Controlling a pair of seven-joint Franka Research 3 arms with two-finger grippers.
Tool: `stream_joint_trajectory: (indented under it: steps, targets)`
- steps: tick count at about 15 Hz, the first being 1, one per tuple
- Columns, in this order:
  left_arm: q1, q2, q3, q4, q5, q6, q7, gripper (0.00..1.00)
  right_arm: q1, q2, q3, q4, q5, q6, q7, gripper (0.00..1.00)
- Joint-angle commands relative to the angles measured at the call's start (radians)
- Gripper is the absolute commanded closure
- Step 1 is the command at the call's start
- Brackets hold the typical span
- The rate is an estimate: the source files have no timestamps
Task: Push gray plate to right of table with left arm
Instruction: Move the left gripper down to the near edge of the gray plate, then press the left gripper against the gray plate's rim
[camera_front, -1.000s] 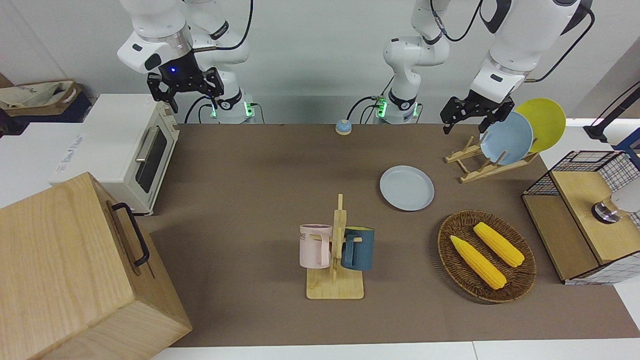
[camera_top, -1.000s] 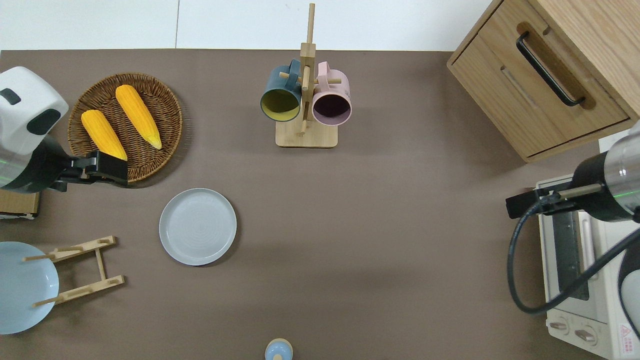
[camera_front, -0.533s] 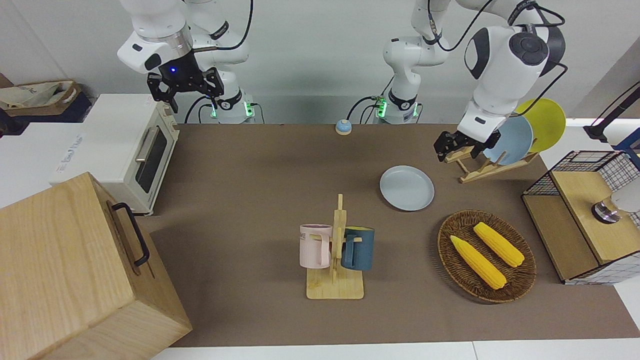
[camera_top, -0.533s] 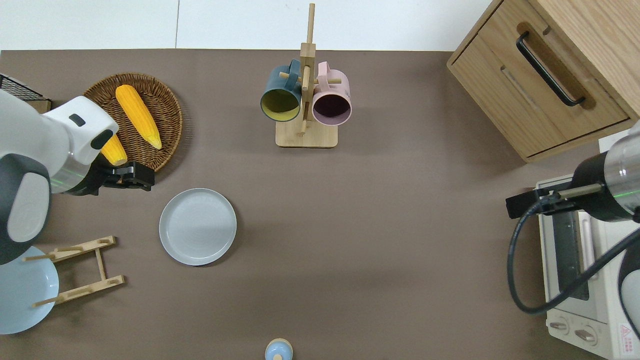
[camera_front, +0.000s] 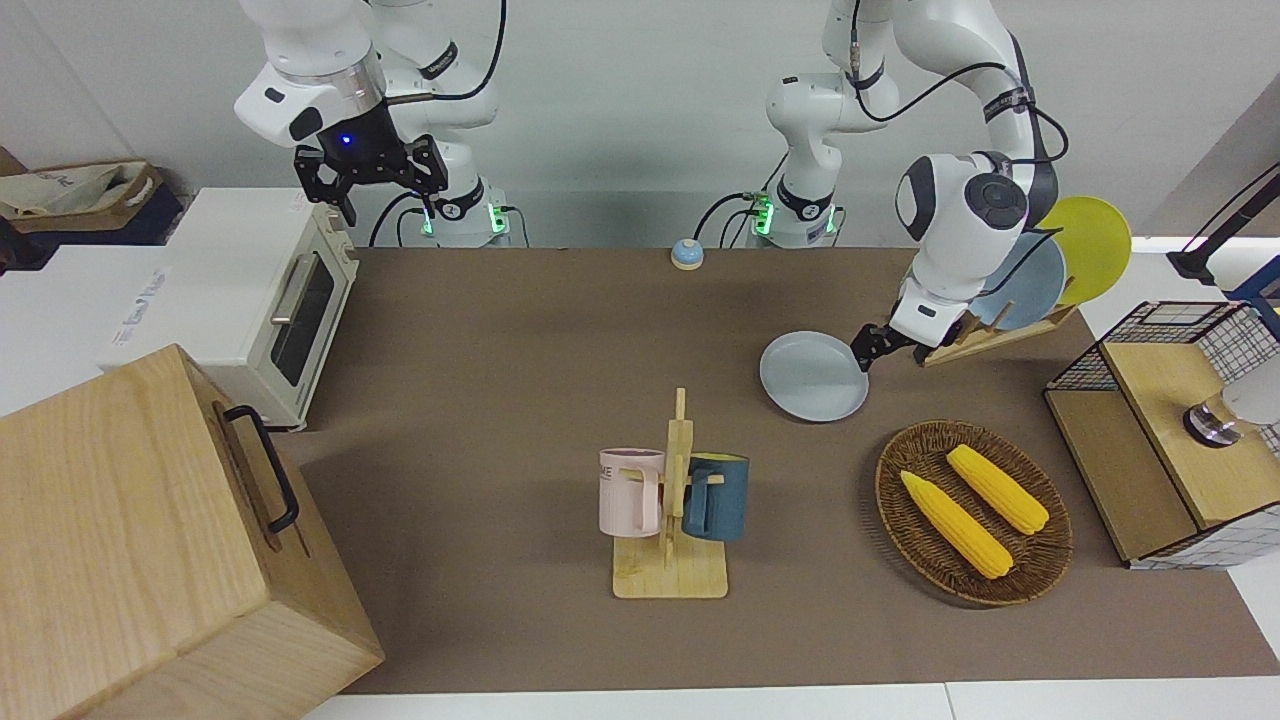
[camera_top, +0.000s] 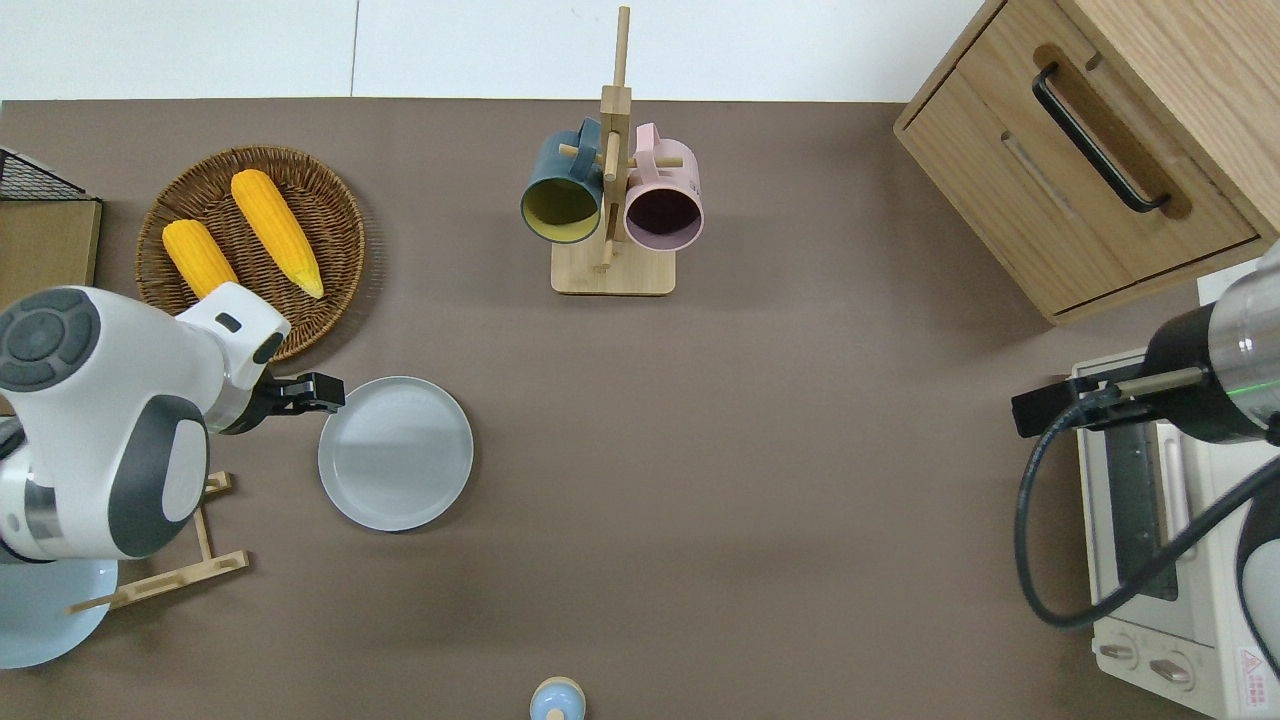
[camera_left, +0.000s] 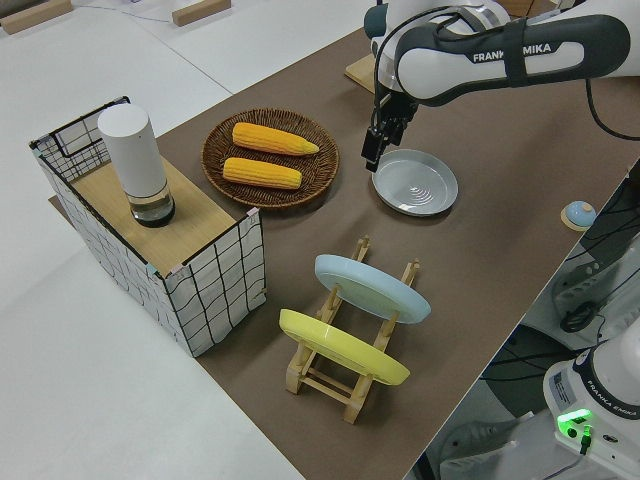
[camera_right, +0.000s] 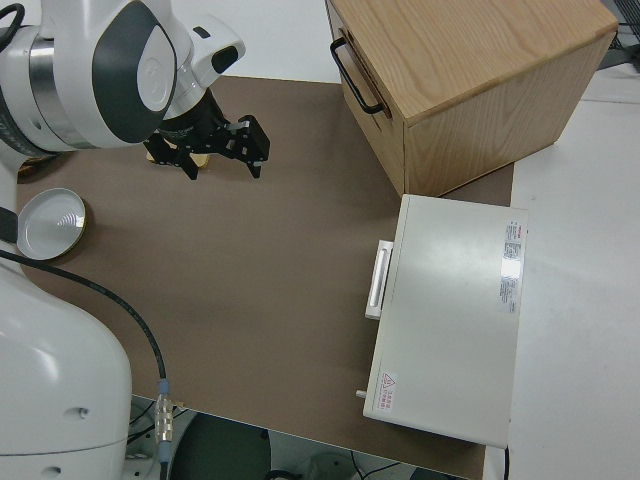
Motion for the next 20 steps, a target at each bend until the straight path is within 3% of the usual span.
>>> stream_joint_trajectory:
  steps: [1,3,6,7,8,9,10,20]
  targets:
    - [-0.001,-0.056,0.022,-0.187,0.000,0.179,-0.013,0.00,-0.019,-0.003,0.015,0.009,0.006,-0.013,0.013,0.017]
    - [-0.001,-0.059,0.022,-0.272,0.000,0.289,-0.013,0.00,-0.019,-0.003,0.014,0.009,0.006,-0.013,0.013,0.017]
    - [-0.001,-0.056,0.023,-0.335,0.000,0.354,-0.015,0.01,-0.019,-0.003,0.014,0.009,0.006,-0.013,0.013,0.017]
    - [-0.001,-0.054,0.022,-0.340,0.000,0.360,-0.015,0.07,-0.019,-0.003,0.015,0.009,0.006,-0.013,0.013,0.017]
    - [-0.001,-0.054,0.023,-0.340,0.000,0.359,-0.015,0.41,-0.019,-0.003,0.015,0.009,0.006,-0.013,0.013,0.017]
    - [-0.001,-0.056,0.023,-0.340,0.000,0.351,-0.019,0.85,-0.019,-0.003,0.014,0.009,0.006,-0.013,0.013,0.017]
    - [-0.002,-0.056,0.022,-0.338,0.000,0.351,-0.022,1.00,-0.019,-0.003,0.014,0.009,0.006,-0.013,0.013,0.017]
    - [-0.015,-0.057,0.022,-0.329,0.001,0.351,-0.059,1.00,-0.019,-0.003,0.014,0.009,0.006,-0.013,0.013,0.017]
